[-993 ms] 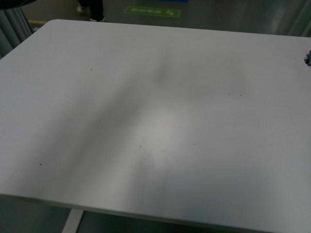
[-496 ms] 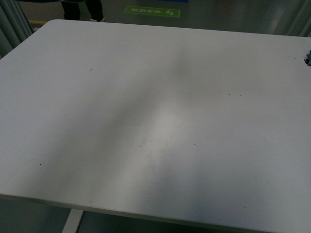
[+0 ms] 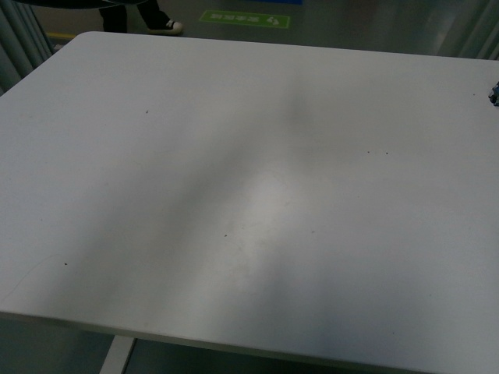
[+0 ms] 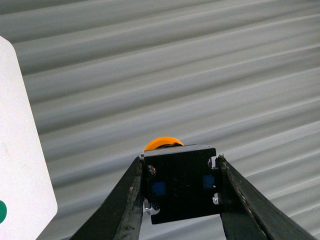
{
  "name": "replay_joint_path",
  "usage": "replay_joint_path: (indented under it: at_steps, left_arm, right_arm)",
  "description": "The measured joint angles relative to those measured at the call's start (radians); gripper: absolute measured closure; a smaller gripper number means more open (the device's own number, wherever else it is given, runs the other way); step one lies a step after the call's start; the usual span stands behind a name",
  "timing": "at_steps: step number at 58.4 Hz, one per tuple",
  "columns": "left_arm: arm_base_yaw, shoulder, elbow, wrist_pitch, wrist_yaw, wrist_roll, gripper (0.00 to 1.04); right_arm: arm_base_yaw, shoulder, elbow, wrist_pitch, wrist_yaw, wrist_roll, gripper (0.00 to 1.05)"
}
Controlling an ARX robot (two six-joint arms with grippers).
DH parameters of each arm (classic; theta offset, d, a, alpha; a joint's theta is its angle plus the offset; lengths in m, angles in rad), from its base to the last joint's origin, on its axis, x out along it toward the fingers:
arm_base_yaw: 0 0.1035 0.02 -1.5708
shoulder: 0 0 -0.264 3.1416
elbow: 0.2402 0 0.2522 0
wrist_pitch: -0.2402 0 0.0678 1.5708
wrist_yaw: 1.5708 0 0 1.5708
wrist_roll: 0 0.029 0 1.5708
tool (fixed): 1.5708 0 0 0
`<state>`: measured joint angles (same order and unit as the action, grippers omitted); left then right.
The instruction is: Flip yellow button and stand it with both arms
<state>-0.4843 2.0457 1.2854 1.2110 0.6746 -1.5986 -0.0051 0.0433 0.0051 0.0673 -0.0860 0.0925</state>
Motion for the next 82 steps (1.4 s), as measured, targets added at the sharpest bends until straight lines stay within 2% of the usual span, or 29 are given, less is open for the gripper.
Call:
replay_joint_path:
  at_steps: [3,4,6,12,17,22,27,49,62,82]
  left_arm:
    - [0.000,0.000,0.000,0.000,-0.001,0.000,0.70]
    - [0.000,0.000,0.000,0.000,0.000,0.000,0.70]
    - [0.000,0.000,0.000,0.000,0.000,0.000,0.70]
    - [0.000,0.000,0.000,0.000,0.000,0.000,0.70]
    - [0.000,0.000,0.000,0.000,-0.001,0.000,0.70]
    - [0.001,0.000,0.000,0.000,-0.001,0.000,0.70]
    - [0.001,0.000,0.000,0.000,-0.001,0.000,0.70]
    - [0.001,0.000,0.000,0.000,-0.001,0.000,0.70]
    - [0.001,0.000,0.000,0.000,-0.001,0.000,0.70]
    - [0.001,0.000,0.000,0.000,-0.001,0.000,0.70]
  right_arm:
    - [0.036,0.149,0.011,0.194,-0.039,0.192,0.07]
    - [0.046,0.181,0.015,0.229,-0.040,0.206,0.07]
    - [0.079,0.311,0.039,0.362,-0.039,0.360,0.07]
    - [0.098,0.619,0.137,0.632,-0.061,0.647,0.07]
    - [0.095,0.803,0.211,0.734,-0.075,0.809,0.07]
    - [0.093,0.925,0.264,0.750,-0.082,0.945,0.07]
    - [0.098,0.986,0.305,0.753,-0.082,1.018,0.07]
    - [0.150,1.133,0.514,0.694,-0.075,1.068,0.07]
    - [0.236,1.174,0.575,0.681,-0.050,1.065,0.07]
    - [0.261,1.269,0.662,0.676,-0.047,1.055,0.07]
